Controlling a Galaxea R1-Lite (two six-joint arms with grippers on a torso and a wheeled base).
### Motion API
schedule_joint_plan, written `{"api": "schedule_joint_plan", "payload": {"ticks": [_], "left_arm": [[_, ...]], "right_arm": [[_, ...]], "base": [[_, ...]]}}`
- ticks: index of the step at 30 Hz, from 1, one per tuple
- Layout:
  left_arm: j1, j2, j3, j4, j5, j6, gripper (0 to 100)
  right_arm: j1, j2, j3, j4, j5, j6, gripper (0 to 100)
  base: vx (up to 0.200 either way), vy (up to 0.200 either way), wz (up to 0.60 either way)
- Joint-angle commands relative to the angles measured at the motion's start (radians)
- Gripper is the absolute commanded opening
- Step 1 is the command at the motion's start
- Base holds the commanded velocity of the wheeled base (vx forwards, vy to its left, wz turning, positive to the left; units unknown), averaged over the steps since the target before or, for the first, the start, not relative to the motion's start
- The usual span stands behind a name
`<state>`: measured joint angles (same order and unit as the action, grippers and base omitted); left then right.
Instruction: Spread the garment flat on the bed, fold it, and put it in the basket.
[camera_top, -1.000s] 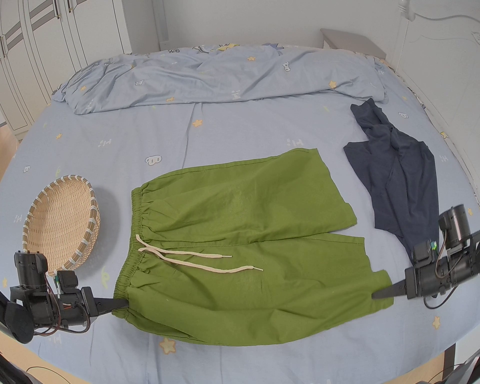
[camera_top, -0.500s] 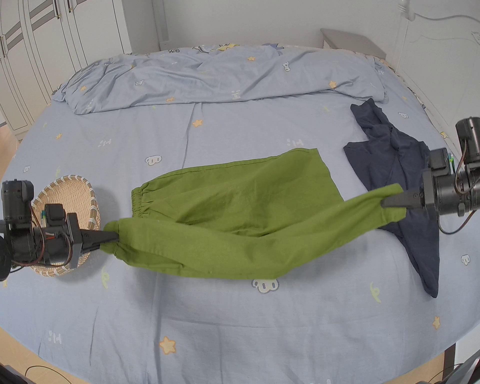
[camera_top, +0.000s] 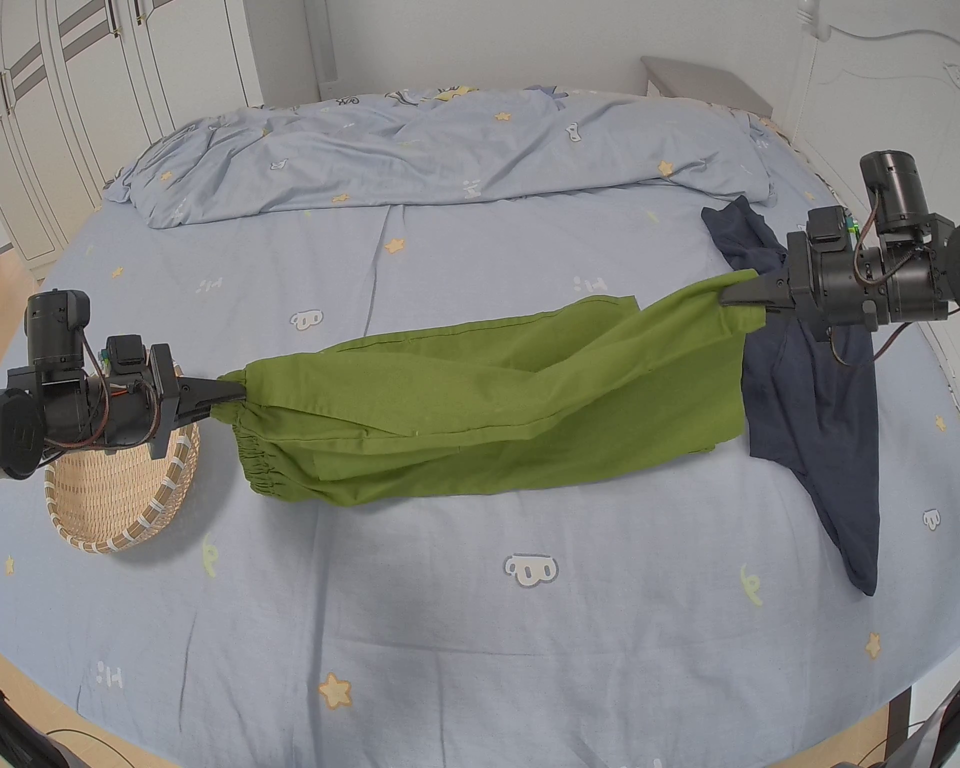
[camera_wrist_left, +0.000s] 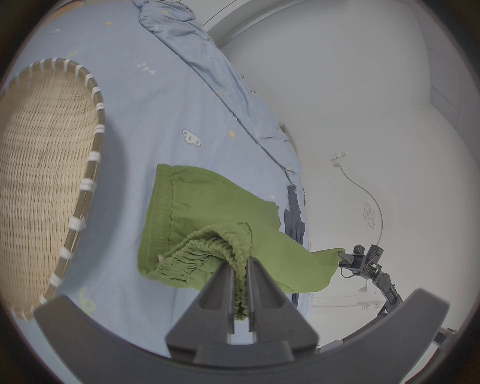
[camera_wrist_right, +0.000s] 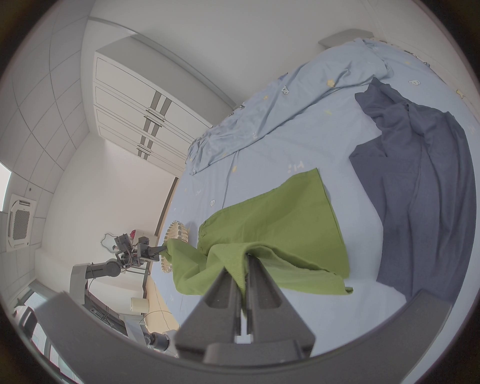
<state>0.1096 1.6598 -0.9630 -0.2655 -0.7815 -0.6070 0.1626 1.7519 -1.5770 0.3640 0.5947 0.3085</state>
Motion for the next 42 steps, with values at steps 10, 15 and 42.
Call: {"api": "schedule_joint_plan", "payload": {"ticks": [10,15,42], "left_arm": [[0.001,0.187,-0.215,0.002,0.001,-0.002,0],[0.005,0.218,-0.229,-0.001,0.007,-0.002,0],[0.009,0.282,-0.266,-0.008,0.013,0.003,0]], "right_arm": [[-0.009,0.227,-0.212,0.032,-0.059,0.015,0],[-0.014,0.271,-0.25,0.021,-0.055,0.011,0],[0.0,0.399,-0.336,0.003,-0.087,0.015,0]], "base": [[0.0,0.0,0.0],[0.0,0.0,0.0],[0.0,0.0,0.0]]}}
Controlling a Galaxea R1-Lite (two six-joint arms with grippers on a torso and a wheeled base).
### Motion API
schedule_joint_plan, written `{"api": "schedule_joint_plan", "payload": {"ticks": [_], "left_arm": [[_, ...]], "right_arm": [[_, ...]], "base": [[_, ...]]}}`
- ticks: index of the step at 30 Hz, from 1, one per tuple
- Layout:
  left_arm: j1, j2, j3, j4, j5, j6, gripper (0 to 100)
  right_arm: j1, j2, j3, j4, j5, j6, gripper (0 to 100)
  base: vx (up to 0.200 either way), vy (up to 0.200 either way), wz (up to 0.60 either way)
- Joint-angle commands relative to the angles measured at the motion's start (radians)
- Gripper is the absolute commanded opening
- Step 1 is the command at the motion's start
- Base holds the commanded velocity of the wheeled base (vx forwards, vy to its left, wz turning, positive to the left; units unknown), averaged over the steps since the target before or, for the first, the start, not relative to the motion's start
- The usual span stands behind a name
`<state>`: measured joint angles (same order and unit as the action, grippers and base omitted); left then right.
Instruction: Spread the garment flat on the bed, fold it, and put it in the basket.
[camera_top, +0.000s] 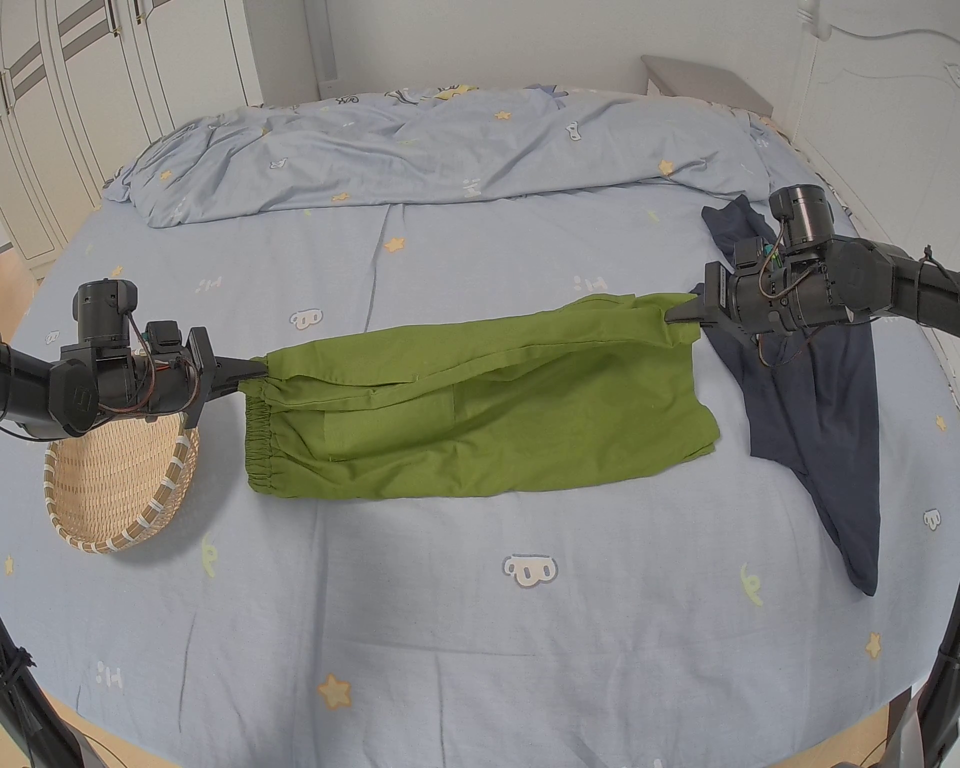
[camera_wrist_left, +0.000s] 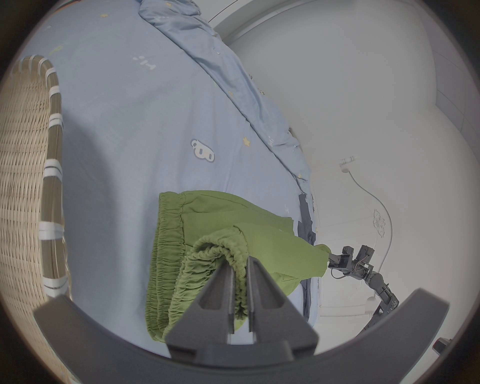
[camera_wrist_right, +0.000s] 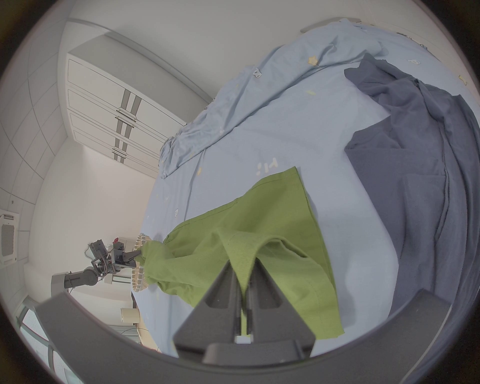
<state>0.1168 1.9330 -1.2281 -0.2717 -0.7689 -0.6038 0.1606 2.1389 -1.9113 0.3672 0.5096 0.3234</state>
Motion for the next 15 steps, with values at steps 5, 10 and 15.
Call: {"api": "schedule_joint_plan", "payload": {"ticks": [5,10,15], "left_arm": [[0.0,0.017,0.001,-0.003,0.0,0.001,0],[0.007,0.031,-0.004,-0.004,0.002,0.004,0],[0.004,0.031,-0.002,-0.003,0.002,0.004,0]], "right_arm": [[0.005,0.036,-0.012,-0.002,-0.016,-0.001,0],[0.005,0.062,-0.02,-0.013,-0.014,0.0,0],[0.005,0.067,-0.025,-0.021,-0.014,0.0,0]], "base": [[0.0,0.0,0.0],[0.0,0.0,0.0],[0.0,0.0,0.0]]}}
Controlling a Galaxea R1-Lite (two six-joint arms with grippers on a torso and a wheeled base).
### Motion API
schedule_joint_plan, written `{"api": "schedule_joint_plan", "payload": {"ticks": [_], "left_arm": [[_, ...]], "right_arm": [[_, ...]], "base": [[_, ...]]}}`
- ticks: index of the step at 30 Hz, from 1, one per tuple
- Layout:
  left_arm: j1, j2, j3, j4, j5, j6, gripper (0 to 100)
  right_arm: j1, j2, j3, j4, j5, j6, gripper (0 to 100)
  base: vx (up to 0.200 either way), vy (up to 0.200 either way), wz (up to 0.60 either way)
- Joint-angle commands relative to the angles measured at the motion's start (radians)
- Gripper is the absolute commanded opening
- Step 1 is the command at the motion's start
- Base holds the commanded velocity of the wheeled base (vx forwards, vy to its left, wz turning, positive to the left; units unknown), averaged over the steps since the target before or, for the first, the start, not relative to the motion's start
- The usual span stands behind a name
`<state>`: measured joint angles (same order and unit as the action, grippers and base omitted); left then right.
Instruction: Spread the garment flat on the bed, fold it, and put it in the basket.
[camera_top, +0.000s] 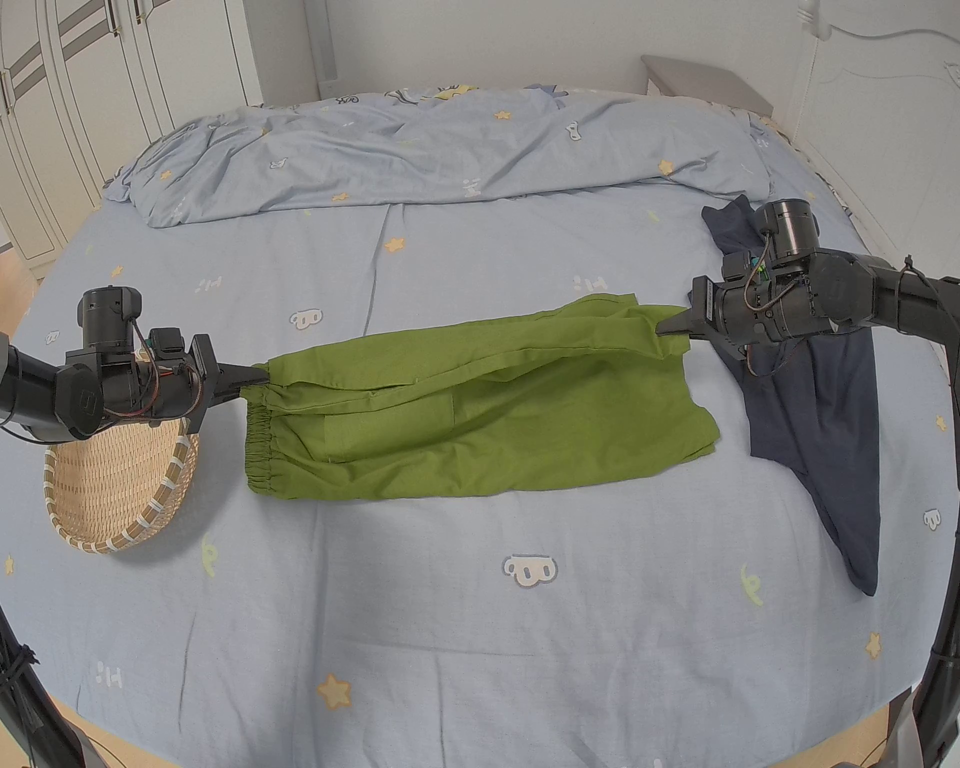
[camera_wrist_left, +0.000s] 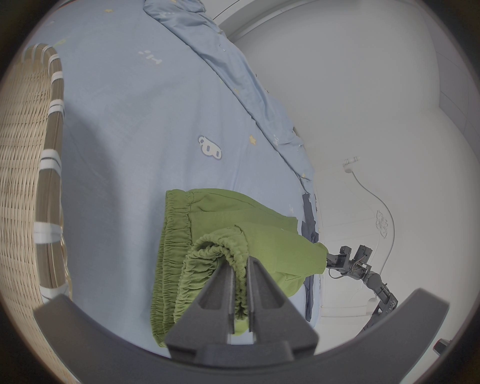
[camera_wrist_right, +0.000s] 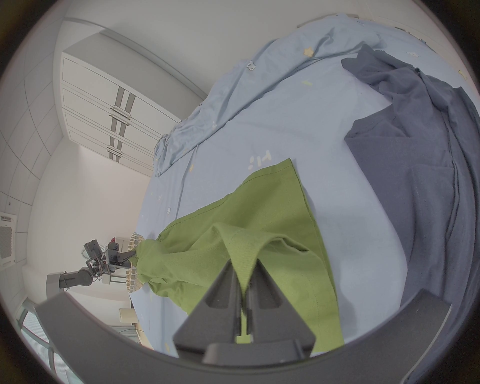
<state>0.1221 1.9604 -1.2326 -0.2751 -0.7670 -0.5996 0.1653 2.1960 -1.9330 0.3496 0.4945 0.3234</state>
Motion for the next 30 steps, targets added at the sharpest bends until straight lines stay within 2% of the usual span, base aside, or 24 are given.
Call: {"api": "schedule_joint_plan", "payload": {"ticks": [1,22,23,30], "left_arm": [[-0.002,0.003,0.002,0.001,0.0,0.0,0],[0.007,0.026,-0.013,0.001,0.002,0.0,0],[0.005,0.026,-0.013,-0.001,0.003,0.0,100],[-0.01,0.035,-0.024,-0.001,0.028,-0.006,100]], "right_arm": [[0.0,0.01,-0.003,-0.004,0.001,0.0,0],[0.01,0.061,-0.027,-0.017,-0.002,0.002,0],[0.011,0.061,-0.027,-0.017,-0.002,0.002,100],[0.023,0.079,-0.038,-0.017,-0.002,0.005,100]], "base": [[0.0,0.0,0.0],[0.0,0.0,0.0],[0.0,0.0,0.0],[0.0,0.0,0.0]]}}
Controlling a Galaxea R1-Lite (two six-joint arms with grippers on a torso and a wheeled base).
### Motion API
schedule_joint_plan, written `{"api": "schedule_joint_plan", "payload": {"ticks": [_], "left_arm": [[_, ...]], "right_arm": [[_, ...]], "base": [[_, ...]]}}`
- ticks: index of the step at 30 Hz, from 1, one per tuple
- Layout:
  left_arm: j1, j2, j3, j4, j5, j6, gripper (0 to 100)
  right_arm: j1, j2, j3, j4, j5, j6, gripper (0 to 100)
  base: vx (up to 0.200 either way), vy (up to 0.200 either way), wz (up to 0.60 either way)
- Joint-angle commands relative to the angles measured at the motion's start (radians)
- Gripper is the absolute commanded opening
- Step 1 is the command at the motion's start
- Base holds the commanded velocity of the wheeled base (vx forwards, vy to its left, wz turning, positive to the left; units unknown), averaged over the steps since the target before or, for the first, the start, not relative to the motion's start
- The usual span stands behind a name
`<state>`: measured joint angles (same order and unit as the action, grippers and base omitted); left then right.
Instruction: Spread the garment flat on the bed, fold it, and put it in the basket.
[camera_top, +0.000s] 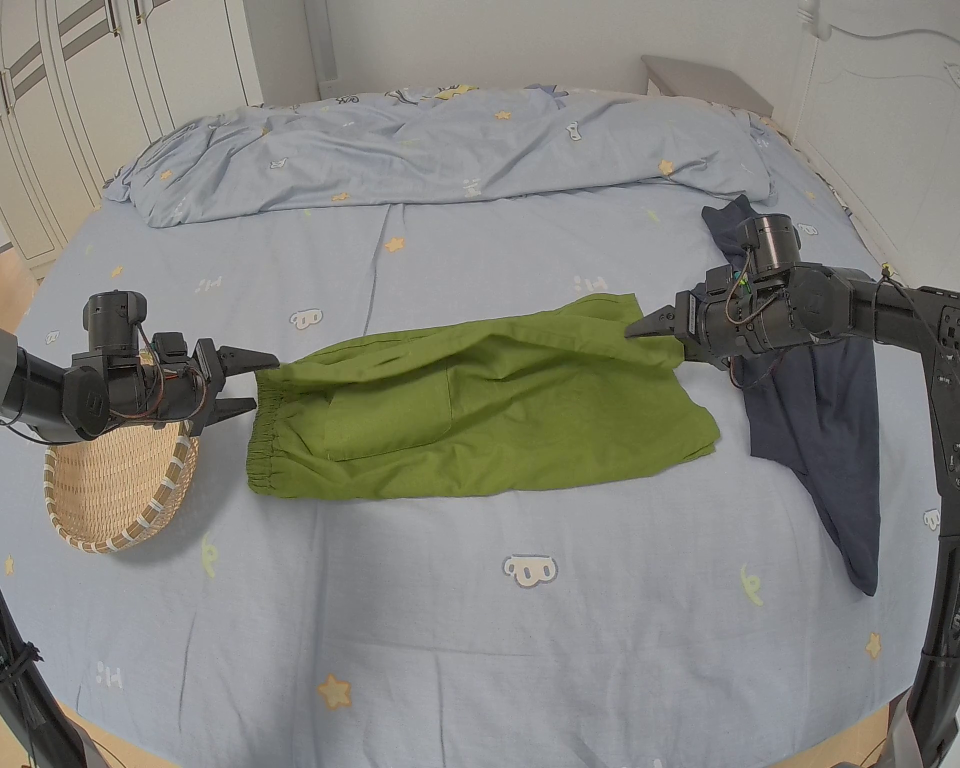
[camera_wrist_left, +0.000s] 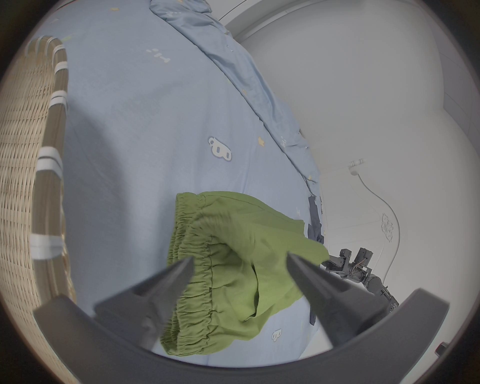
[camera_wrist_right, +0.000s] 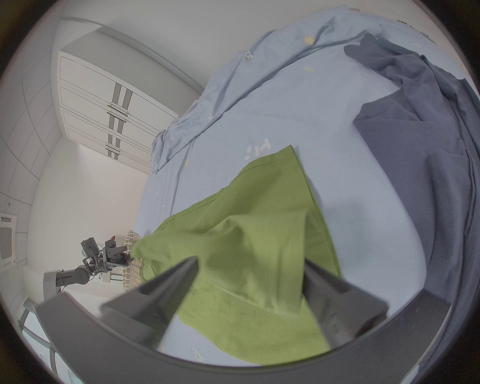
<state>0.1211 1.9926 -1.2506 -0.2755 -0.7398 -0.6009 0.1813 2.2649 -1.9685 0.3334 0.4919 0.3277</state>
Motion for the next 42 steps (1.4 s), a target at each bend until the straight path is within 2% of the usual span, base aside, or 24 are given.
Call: {"api": "schedule_joint_plan", "payload": {"ticks": [1,4,5,13,16,19,21,24,26,34,42], "left_arm": [[-0.014,0.002,-0.012,0.001,-0.003,-0.008,100],[-0.026,-0.001,-0.016,0.004,-0.003,-0.008,100],[-0.061,-0.009,-0.026,0.001,0.0,-0.03,100],[-0.066,0.002,-0.055,-0.007,0.008,-0.06,100],[-0.057,0.017,-0.075,-0.022,0.082,-0.083,100],[-0.049,0.014,-0.059,-0.01,0.08,-0.076,100],[-0.009,0.002,0.002,-0.016,0.045,-0.062,100],[0.009,0.003,0.037,-0.019,0.031,-0.01,100],[0.023,0.006,0.069,-0.019,0.03,0.062,100],[0.009,0.051,0.097,-0.021,0.04,0.158,100],[0.006,0.065,0.086,-0.034,0.028,0.154,100]], "right_arm": [[0.007,0.008,-0.003,0.001,0.0,0.002,100],[0.007,0.008,-0.003,0.001,0.0,0.002,100],[0.007,0.008,-0.001,0.003,0.0,0.002,100],[0.006,0.001,-0.001,0.006,0.0,0.004,100],[0.006,-0.005,0.017,0.018,-0.001,0.007,100],[0.006,-0.013,0.039,0.018,-0.004,0.017,100],[-0.005,-0.05,0.085,0.006,-0.004,0.019,100],[-0.006,-0.057,0.105,0.004,-0.004,0.019,100],[-0.006,-0.085,0.131,0.006,-0.006,0.019,100],[0.007,-0.148,0.195,0.003,-0.015,0.019,100],[0.027,-0.15,0.206,0.004,-0.038,0.021,100]], "base": [[0.0,0.0,0.0],[0.0,0.0,0.0],[0.0,0.0,0.0],[0.0,0.0,0.0],[0.0,0.0,0.0],[0.0,0.0,0.0],[0.0,0.0,0.0],[0.0,0.0,0.0],[0.0,0.0,0.0],[0.0,0.0,0.0],[0.0,0.0,0.0]]}}
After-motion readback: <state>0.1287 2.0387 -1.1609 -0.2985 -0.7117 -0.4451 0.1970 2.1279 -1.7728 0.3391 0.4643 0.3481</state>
